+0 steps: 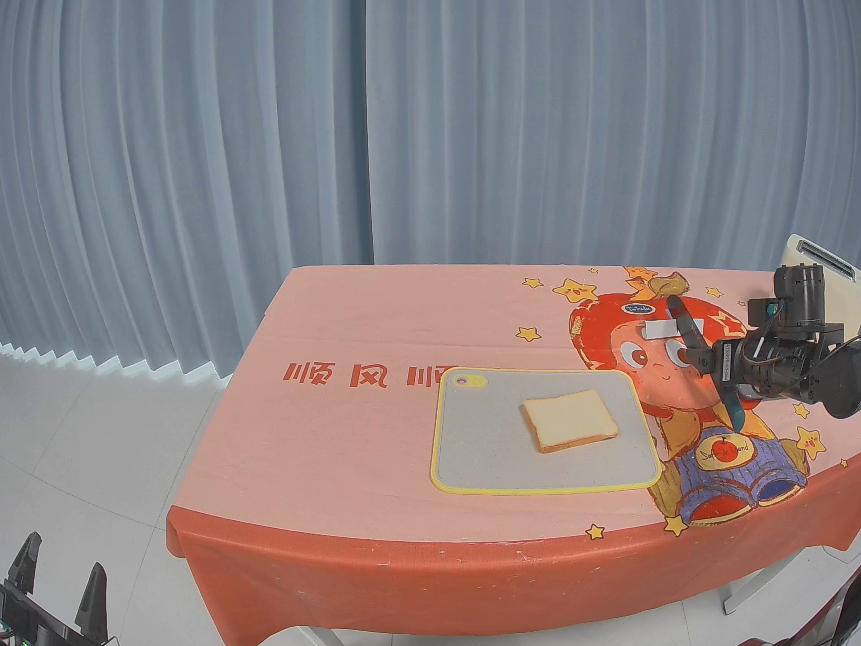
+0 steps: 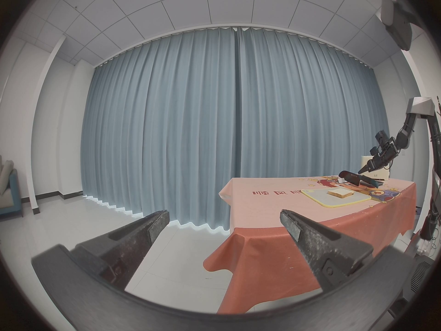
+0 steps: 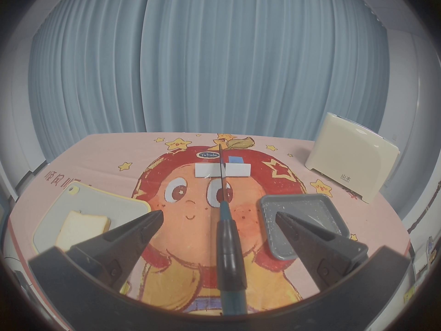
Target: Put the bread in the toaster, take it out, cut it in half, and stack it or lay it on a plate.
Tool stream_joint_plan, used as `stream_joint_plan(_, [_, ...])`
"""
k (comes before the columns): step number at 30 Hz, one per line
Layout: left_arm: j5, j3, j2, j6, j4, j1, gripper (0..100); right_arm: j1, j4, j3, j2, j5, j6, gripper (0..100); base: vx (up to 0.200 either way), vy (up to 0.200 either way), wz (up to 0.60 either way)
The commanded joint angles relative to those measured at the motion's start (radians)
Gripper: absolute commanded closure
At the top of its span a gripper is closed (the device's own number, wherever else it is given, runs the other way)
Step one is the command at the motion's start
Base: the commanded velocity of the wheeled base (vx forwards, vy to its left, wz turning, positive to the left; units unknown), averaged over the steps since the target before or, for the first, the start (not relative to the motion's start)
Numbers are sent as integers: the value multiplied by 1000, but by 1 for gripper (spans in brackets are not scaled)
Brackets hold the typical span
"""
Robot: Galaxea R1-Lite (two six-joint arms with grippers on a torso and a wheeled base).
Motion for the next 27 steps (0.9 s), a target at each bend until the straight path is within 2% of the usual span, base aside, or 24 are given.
stream_joint_plan(1, [0,18,-5,-1,0,0,0,10,-12,11,25,-9,0,0,0,0,0])
stream_joint_plan(8, [0,18,-5,-1,0,0,0,6,-36,3,55,-12,-3,0,0,0,0])
stream_joint_plan(18, [0,18,-5,-1,0,0,0,-22,-73,21,90,-10,-71,0,0,0,0])
stream_joint_plan(22, [0,18,-7,-1,0,0,0,-40,-75,30,95,5,-97,0,0,0,0])
stream_joint_plan(27, [0,18,-7,-1,0,0,0,-40,-101,50,98,24,-103,0,0,0,0])
